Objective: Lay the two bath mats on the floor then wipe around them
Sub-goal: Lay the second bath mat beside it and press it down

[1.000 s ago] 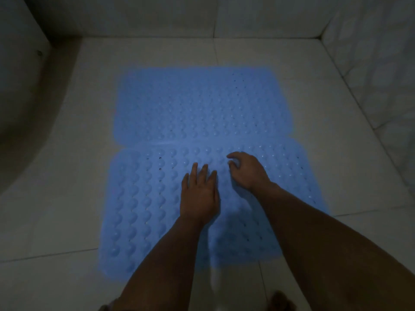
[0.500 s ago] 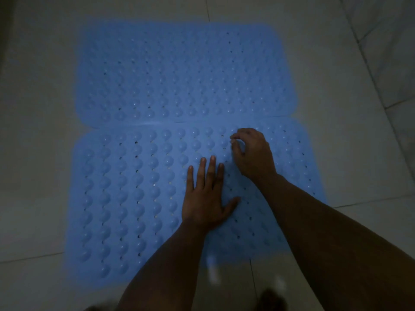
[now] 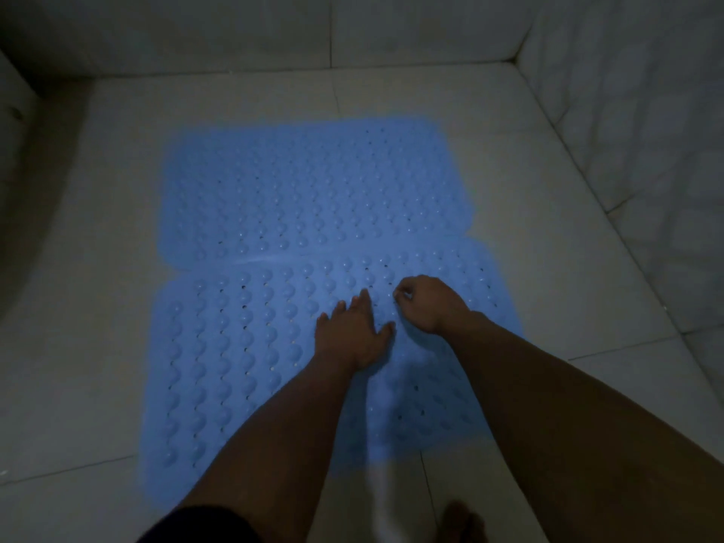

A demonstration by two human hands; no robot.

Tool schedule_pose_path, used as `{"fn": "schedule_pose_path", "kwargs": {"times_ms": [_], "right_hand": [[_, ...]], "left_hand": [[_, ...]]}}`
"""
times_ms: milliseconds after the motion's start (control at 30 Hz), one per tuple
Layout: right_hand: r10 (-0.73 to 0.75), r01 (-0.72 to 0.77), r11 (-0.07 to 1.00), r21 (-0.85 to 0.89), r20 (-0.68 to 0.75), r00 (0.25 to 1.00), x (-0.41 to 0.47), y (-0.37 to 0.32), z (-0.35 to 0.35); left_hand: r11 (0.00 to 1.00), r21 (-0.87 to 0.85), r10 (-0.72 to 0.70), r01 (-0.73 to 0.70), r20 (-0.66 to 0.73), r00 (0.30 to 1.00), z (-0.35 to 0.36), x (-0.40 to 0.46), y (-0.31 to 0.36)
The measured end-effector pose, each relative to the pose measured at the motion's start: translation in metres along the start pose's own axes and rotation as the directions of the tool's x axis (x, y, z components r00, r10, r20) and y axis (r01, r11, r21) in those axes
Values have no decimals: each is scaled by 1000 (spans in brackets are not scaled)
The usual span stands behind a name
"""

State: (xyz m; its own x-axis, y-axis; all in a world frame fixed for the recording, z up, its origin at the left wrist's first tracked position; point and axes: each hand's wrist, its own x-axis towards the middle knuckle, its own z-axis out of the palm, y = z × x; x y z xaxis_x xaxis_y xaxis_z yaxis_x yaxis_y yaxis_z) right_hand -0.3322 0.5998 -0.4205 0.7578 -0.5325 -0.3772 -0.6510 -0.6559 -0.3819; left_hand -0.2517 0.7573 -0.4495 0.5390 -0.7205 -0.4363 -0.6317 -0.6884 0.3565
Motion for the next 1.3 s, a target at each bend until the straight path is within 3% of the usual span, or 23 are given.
{"fn": "schedule_pose_path", "kwargs": {"times_ms": [100,300,400,667,833,933,1033,1133,1200,1300], "right_hand": [[1,-4,997,-77,-38,999,-13,-5,25],[-150,107,942,-317,-115,982,-33,4,105],[-185,109,933,-344,-197,963,-30,10,118],[-189,112,954,-277,-268,945,-26,13,127],[-173,100,952,-290,-241,955,-27,11,125],[-123,73,953,-295,-152,981,-29,8,122],[-84,82,973,-216,1,996,-29,0,104],[-31,30,1000,8,185,982,-14,-10,52],[-23,7,989,149,110,994,-7,-6,13],[24,-3,984,179,-118,993,3,14,-20]], "left_hand": [[997,81,24,-10,-178,984,-16,1,0],[990,124,116,-73,-390,913,8,8,-8],[985,149,146,-84,-477,867,19,19,-25],[970,229,197,-83,-538,819,25,33,-57],[977,204,155,-56,-511,846,25,27,-59],[983,184,124,-30,-522,844,29,15,-59],[986,167,96,-10,-511,854,29,2,-59],[992,121,46,18,-500,865,26,-5,-48],[994,105,46,7,-502,863,30,-8,-31],[986,120,161,-117,-488,858,42,1,4]]}}
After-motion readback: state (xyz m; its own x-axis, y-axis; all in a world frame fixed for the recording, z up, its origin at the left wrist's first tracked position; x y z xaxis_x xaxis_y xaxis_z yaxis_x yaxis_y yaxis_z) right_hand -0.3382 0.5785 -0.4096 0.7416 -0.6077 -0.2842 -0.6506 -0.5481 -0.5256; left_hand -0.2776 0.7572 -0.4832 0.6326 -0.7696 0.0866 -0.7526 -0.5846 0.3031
